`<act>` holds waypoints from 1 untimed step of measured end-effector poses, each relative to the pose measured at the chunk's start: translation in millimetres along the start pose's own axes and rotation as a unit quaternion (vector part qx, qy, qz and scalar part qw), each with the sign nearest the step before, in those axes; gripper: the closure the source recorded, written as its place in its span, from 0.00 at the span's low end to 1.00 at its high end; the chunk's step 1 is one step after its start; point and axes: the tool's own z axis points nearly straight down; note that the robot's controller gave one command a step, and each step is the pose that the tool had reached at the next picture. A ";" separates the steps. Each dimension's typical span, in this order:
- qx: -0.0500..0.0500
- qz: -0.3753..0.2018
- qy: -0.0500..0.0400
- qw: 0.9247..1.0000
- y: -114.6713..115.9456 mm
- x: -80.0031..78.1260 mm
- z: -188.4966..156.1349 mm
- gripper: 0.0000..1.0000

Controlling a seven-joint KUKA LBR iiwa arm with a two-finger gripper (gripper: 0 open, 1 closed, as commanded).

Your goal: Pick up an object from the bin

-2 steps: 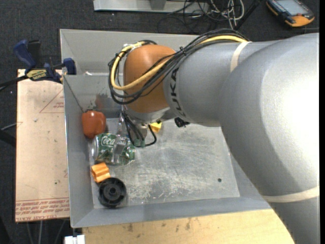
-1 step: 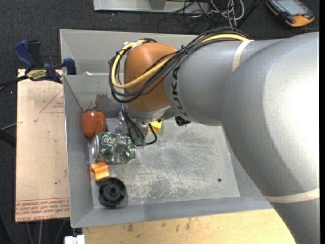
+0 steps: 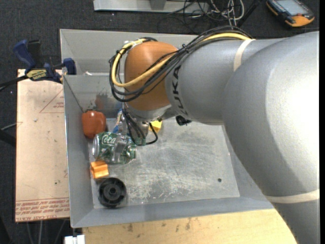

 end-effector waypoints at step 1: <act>0.000 0.000 0.001 1.000 -0.1 0.2 -8.6 1.00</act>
Offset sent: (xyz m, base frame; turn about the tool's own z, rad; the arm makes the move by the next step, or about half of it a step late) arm 0.0001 0.0000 0.0089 0.0000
